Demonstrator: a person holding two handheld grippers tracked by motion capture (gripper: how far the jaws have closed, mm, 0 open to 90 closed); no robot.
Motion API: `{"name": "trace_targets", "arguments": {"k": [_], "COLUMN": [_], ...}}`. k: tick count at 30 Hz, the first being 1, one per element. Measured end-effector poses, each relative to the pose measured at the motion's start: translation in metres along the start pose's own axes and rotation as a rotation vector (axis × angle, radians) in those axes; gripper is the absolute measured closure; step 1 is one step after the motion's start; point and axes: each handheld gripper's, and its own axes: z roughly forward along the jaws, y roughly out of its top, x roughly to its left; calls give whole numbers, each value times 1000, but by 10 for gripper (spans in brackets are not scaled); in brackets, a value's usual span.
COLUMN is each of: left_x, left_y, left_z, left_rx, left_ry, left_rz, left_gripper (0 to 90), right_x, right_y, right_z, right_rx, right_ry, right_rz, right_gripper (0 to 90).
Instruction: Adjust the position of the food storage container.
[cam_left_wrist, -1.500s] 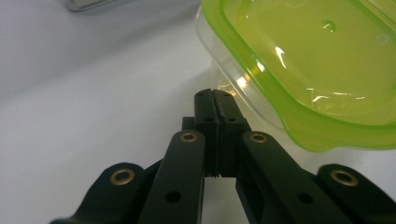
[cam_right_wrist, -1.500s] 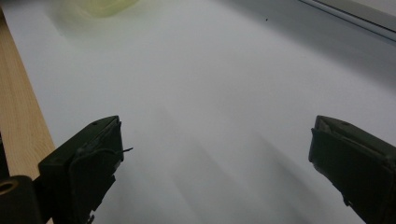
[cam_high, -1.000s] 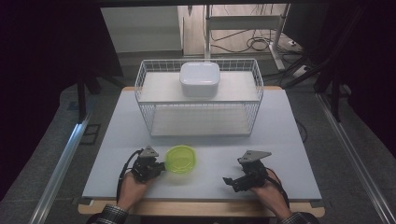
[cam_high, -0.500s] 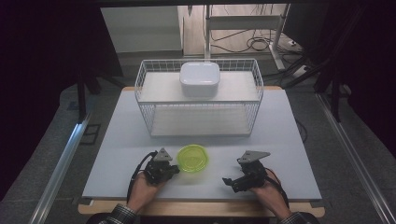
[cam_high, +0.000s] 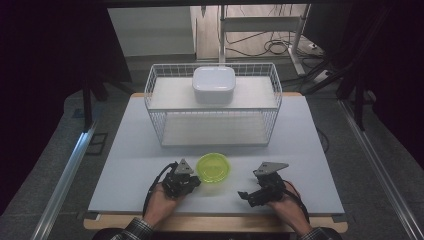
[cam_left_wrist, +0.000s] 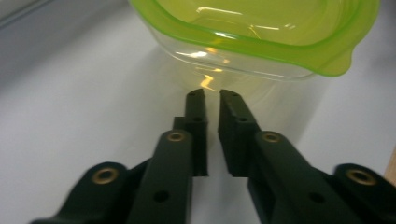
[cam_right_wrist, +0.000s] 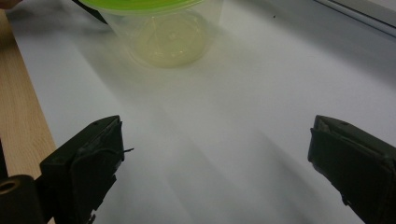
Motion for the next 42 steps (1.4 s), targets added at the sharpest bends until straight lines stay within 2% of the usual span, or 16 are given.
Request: {"name": "trace_targets", "arguments": {"k": [3,7,11,13,16,21,25,29,35,42], "left_x": [3,4,3,1,-2,-1,-4,-6,-4,-6], "left_y": [0,-2,-6,-10,-17,-25,-31,-38,-44,-45], "left_z": [-8,-17,-24,-29,-38,-46,-47,-50,-50,-47], "left_rx": [-25,-43,-59,-82,-109,-135,-117,-111,-90,-69], "left_ry": [26,52,32,15,20,23,53,60,48,62], "left_rz": [-15,-14,-20,-15,-13,-34,-14,-6,-24,8], "left_gripper": [556,367,243,192,95,30,9,5,3,0], "right_x": [0,0,1,1,0,1,1,1,1,1], "right_y": [0,0,0,0,0,1,1,0,0,1], "right_z": [-1,-1,-1,-2,-2,-3,-3,-3,-2,-3], "right_rx": [1,-3,-5,-7,-11,-11,-11,-10,-11,-34], "right_ry": [3,7,7,7,8,6,6,8,11,13], "right_rz": [3,1,4,7,6,7,8,10,3,19], "right_gripper": [42,43,43,43,43,43,43,43,39,22]}}
